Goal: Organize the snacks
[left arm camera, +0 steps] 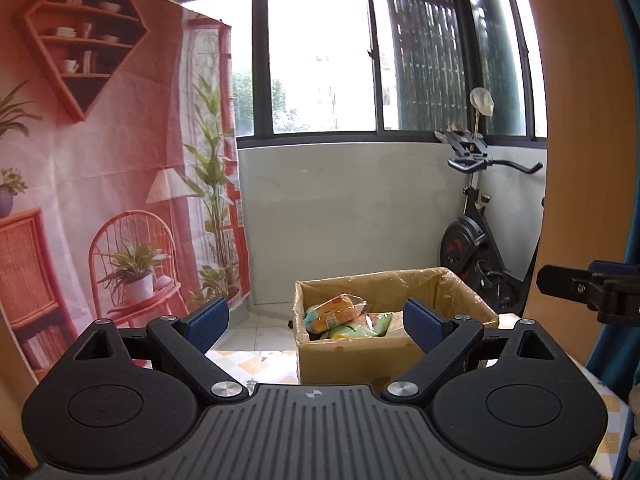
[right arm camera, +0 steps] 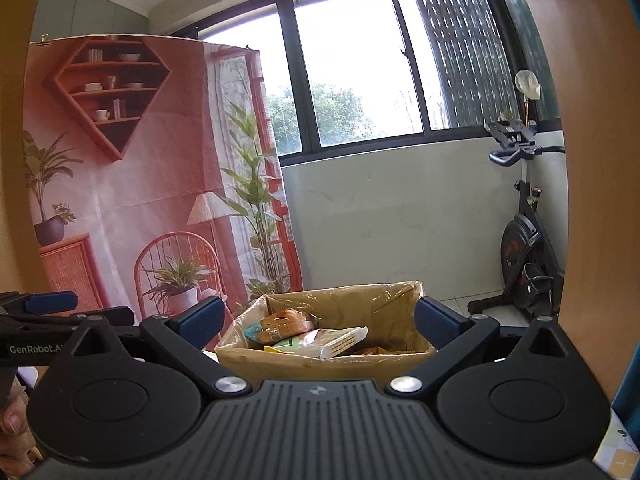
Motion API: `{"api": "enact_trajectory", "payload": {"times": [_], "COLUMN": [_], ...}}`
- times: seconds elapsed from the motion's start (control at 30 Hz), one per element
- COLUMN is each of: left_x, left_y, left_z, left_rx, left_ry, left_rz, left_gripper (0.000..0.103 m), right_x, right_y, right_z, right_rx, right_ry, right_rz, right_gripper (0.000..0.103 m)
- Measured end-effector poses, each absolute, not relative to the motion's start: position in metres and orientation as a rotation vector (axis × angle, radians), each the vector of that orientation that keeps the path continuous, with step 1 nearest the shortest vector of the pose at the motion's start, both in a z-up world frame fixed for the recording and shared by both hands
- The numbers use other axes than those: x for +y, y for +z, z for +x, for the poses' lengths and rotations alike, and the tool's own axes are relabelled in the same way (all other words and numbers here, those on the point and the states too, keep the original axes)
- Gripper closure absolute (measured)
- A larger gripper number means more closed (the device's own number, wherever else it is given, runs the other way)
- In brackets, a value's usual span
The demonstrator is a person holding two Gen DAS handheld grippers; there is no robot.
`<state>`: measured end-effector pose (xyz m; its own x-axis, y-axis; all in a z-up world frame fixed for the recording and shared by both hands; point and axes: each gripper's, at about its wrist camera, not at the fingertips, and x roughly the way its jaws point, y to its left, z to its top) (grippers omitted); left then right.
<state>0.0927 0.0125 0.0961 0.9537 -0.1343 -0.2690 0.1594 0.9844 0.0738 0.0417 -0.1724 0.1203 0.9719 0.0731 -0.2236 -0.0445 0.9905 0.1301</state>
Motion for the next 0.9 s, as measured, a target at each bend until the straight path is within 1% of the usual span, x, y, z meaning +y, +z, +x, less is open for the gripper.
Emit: {"api": "enact_trajectory", "payload": {"times": [0.3,0.9], "left_x": [0.021,0.029], "left_y": [0.103,0.102], "left_z": [0.071,0.07], "left_rx": [0.262,0.283], "left_ry": [-0.119,-0.131], "left_rz": [0.078,0.041], "left_gripper": [0.008,0.008], "right_x": [-0.165,-0.167], "right_y": [0.122,0.124], "right_z": [0.021,0.011], "right_rx": [0.254,0.257], "right_ry": [0.07,0.031], "right_rz": [0.109,0.092], "right_gripper": [0.0,0.0]}}
